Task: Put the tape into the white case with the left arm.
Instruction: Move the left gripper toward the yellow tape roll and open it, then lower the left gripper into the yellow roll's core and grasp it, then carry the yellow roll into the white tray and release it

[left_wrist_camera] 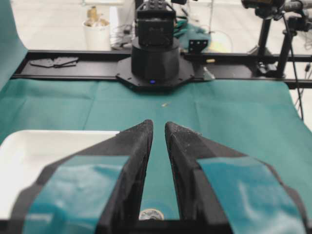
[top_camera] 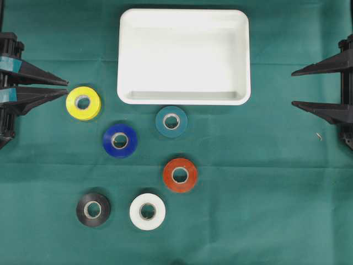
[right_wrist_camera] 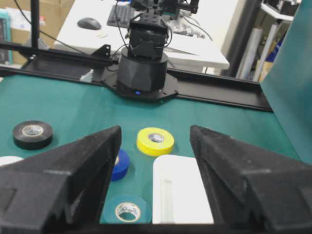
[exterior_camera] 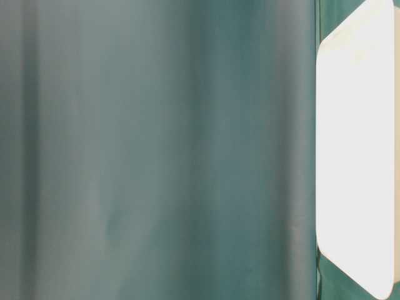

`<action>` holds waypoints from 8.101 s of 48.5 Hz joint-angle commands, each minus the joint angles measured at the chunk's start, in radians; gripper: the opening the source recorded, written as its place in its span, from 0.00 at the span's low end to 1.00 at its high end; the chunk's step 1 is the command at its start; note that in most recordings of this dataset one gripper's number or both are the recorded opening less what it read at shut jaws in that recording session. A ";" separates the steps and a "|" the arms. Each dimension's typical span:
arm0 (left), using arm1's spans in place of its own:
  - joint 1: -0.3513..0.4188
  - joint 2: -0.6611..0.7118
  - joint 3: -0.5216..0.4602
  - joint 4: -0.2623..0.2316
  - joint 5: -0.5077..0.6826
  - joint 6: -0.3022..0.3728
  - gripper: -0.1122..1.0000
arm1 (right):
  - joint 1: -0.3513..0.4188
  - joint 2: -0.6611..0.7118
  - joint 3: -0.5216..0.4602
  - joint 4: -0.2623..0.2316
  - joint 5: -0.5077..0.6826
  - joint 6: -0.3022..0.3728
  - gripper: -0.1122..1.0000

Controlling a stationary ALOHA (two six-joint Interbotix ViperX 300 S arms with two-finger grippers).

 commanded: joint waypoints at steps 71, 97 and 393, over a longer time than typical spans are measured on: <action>-0.017 -0.072 0.025 -0.023 0.227 -0.028 1.00 | -0.014 -0.086 0.156 -0.003 0.075 0.009 0.02; -0.009 -0.061 0.075 -0.023 0.258 -0.026 1.00 | -0.015 -0.149 0.299 -0.005 0.233 0.012 0.02; 0.362 1.114 -0.801 -0.018 0.598 0.098 0.33 | -0.014 -0.156 0.336 -0.017 0.216 0.014 0.02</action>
